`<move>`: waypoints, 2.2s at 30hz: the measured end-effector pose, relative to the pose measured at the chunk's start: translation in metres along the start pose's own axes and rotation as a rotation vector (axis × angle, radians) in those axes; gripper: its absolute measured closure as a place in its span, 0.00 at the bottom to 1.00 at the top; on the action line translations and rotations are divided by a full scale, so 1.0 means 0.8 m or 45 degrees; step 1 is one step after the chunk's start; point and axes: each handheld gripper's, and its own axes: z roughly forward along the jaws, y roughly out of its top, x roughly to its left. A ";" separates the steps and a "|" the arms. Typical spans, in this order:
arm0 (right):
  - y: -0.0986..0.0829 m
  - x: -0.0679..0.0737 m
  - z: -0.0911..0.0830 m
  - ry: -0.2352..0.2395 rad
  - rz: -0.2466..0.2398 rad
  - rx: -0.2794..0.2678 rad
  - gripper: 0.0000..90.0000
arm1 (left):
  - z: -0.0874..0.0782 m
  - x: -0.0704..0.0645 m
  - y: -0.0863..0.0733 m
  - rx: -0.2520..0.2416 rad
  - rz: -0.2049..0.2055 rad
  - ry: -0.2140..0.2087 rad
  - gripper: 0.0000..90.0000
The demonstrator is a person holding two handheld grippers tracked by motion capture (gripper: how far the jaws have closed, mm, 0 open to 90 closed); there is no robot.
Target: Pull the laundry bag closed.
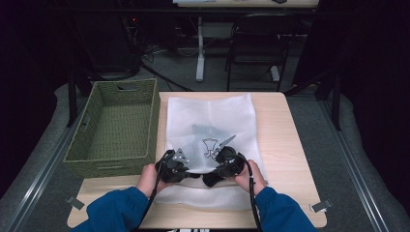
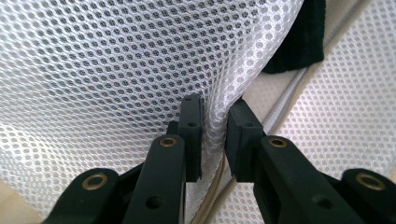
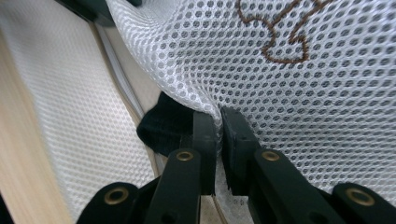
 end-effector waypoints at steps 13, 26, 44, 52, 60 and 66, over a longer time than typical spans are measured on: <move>-0.011 0.000 0.025 0.004 -0.012 0.102 0.96 | -0.028 -0.015 -0.006 -0.027 -0.003 -0.056 0.58; -0.006 0.002 0.008 0.042 -0.057 0.130 0.90 | -0.073 -0.002 -0.066 -0.003 -0.183 -0.050 0.47; 0.020 0.039 -0.033 0.040 -0.210 0.010 0.50 | -0.071 0.016 -0.098 0.110 -0.348 -0.093 0.43; 0.043 0.085 -0.022 0.046 -0.346 -0.069 0.50 | -0.071 0.021 -0.102 0.110 -0.379 -0.102 0.40; 0.062 0.114 0.013 0.041 -0.438 -0.061 0.56 | -0.068 0.022 -0.105 0.127 -0.391 -0.114 0.38; 0.071 0.126 0.038 0.032 -0.505 -0.064 0.64 | -0.067 0.024 -0.106 0.140 -0.395 -0.120 0.37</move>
